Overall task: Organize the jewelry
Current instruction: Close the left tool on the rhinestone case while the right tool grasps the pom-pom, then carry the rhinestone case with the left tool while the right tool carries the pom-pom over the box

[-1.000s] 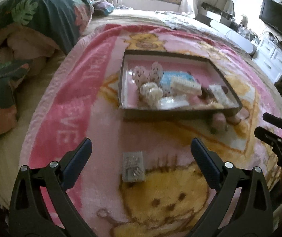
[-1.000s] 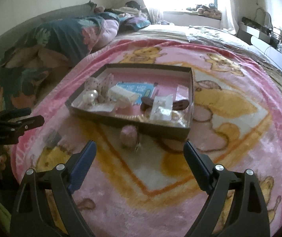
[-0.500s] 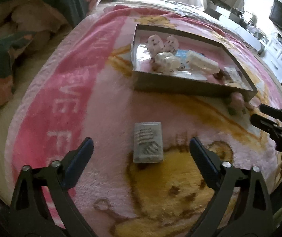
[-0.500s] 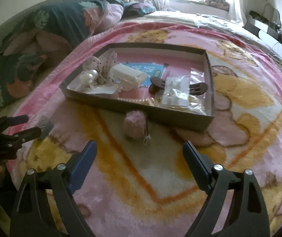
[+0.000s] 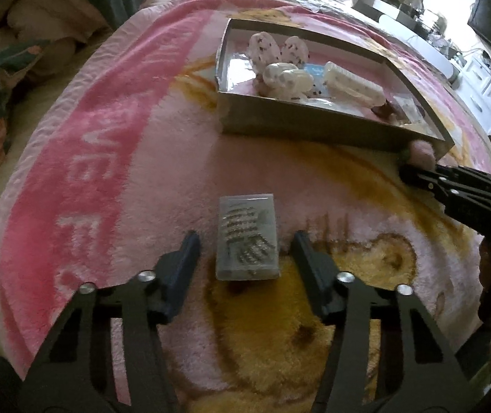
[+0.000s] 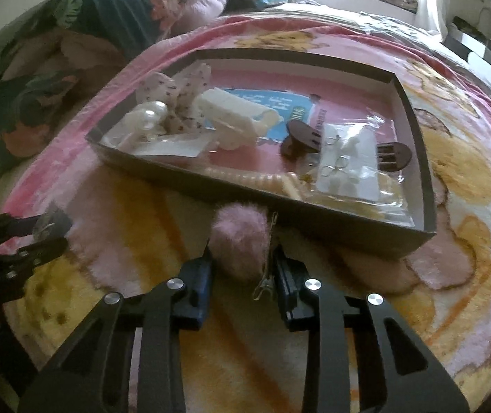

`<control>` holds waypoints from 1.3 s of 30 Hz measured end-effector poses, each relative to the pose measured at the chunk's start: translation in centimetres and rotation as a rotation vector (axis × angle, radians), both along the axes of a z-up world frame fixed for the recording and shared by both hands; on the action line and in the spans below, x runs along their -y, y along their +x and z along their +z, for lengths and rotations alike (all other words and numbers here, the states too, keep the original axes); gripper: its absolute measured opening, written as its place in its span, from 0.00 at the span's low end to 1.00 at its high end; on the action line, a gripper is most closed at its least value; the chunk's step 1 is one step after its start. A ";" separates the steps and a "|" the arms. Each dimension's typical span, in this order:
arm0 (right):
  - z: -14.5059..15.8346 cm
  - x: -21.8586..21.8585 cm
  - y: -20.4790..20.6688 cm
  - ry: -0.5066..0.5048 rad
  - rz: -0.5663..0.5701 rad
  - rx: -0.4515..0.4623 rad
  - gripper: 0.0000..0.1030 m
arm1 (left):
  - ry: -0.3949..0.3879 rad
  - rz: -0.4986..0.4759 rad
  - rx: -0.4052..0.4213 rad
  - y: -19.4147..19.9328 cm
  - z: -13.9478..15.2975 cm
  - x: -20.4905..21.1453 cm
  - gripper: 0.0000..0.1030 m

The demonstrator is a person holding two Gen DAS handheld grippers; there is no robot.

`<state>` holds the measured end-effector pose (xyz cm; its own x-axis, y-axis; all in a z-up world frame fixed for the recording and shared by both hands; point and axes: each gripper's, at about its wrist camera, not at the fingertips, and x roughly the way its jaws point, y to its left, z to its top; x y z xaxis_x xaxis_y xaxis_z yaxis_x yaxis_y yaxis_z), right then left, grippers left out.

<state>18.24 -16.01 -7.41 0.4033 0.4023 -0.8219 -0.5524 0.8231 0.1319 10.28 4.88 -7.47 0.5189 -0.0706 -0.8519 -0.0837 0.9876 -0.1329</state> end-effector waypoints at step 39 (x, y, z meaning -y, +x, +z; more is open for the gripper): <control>9.5 7.6 2.6 0.139 -0.137 0.170 0.28 | -0.006 -0.157 0.183 10.7 8.8 6.6 0.24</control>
<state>20.84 -23.65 2.05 0.5892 0.4388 -0.6785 -0.4608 0.8722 0.1639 20.99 -1.76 1.31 0.6468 -0.1677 -0.7440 0.0967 0.9857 -0.1380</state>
